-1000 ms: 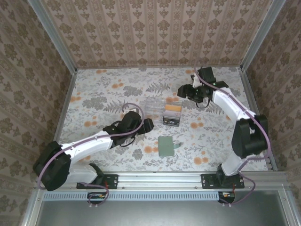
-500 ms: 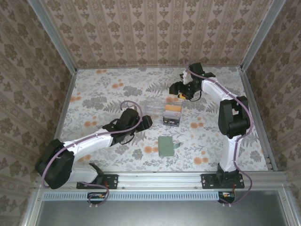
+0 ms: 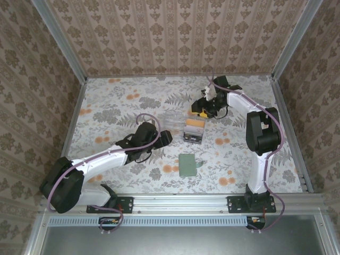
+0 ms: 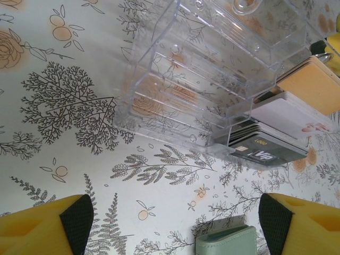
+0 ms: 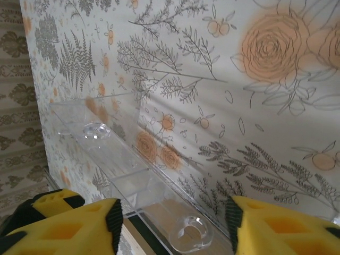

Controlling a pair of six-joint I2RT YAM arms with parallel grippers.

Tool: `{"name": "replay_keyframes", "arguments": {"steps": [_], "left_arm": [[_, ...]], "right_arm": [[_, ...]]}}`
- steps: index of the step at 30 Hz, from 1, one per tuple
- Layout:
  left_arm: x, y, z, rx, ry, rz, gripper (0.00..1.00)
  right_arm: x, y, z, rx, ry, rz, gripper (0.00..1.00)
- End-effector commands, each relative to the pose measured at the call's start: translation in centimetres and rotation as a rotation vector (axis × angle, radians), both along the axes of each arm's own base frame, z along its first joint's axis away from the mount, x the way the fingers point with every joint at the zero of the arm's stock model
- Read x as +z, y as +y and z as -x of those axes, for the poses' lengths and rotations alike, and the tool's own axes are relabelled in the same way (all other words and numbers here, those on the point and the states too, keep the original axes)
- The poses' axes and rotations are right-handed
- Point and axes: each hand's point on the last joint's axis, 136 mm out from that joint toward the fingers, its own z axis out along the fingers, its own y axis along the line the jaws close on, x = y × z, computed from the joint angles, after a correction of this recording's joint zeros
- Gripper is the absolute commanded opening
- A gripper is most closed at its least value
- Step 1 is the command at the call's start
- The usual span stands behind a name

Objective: Put the credit cards into the card holder
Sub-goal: Rotate the storage box at the center of the table.

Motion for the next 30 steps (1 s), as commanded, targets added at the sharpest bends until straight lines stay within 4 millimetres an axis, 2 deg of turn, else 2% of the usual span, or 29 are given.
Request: {"name": "replay_keyframes", "arguments": {"steps": [1, 4, 14, 23, 30], "left_arm": [[0.6, -0.2, -0.3, 0.002, -0.004, 0.015, 0.84], [0.6, -0.1, -0.2, -0.001, -0.007, 0.015, 0.84], [0.5, 0.5, 0.1, 0.011, -0.009, 0.018, 0.84], [0.7, 0.5, 0.2, 0.008, -0.013, 0.022, 0.84], [0.6, 0.4, 0.2, 0.005, -0.012, 0.023, 0.84]], "right_arm": [[1.7, 0.3, 2.0, 0.044, -0.008, 0.005, 0.52], [1.3, -0.2, 2.4, 0.042, -0.011, 0.050, 0.44], [0.4, -1.1, 4.2, 0.119, -0.044, 0.199, 0.39], [-0.1, -1.4, 4.7, 0.203, -0.094, 0.347, 0.40], [0.0, -2.3, 4.2, 0.227, -0.134, 0.451, 0.32]]}}
